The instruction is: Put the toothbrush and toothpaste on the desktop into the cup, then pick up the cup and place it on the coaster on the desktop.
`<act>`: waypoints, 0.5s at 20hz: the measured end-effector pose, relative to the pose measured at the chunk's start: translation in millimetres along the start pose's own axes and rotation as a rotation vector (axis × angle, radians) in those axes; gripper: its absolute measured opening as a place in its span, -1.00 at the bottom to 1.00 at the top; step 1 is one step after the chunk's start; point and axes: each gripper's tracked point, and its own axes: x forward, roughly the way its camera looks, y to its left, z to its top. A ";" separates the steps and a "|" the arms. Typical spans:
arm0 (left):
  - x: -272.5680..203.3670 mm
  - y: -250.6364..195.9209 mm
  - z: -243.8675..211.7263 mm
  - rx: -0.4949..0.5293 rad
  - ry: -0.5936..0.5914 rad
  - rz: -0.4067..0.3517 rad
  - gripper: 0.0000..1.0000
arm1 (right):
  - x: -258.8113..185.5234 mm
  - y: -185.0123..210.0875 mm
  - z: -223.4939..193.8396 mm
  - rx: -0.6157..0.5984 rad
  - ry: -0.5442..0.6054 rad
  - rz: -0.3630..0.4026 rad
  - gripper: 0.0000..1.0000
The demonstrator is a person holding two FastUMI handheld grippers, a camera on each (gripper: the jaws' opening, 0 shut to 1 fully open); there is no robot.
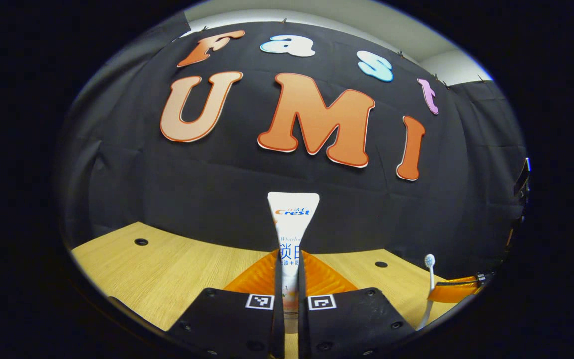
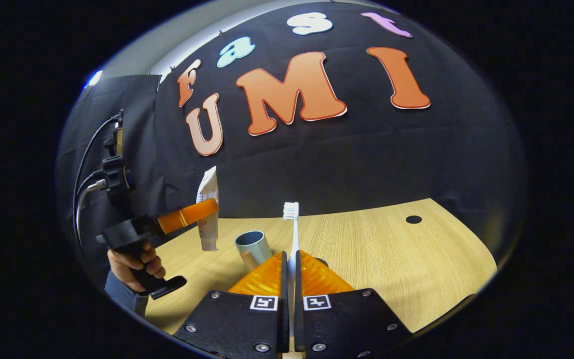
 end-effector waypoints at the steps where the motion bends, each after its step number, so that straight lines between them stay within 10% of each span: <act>1: 8.0 1.7 1.2 -0.003 -0.022 0.003 -0.79 | -0.2 -0.4 -0.2 -0.008 -0.005 -0.008 -0.92; 10: 57.4 18.8 -23.2 -0.047 -0.078 0.016 -0.78 | -2.4 -1.4 2.6 -0.003 -0.028 -0.023 -0.92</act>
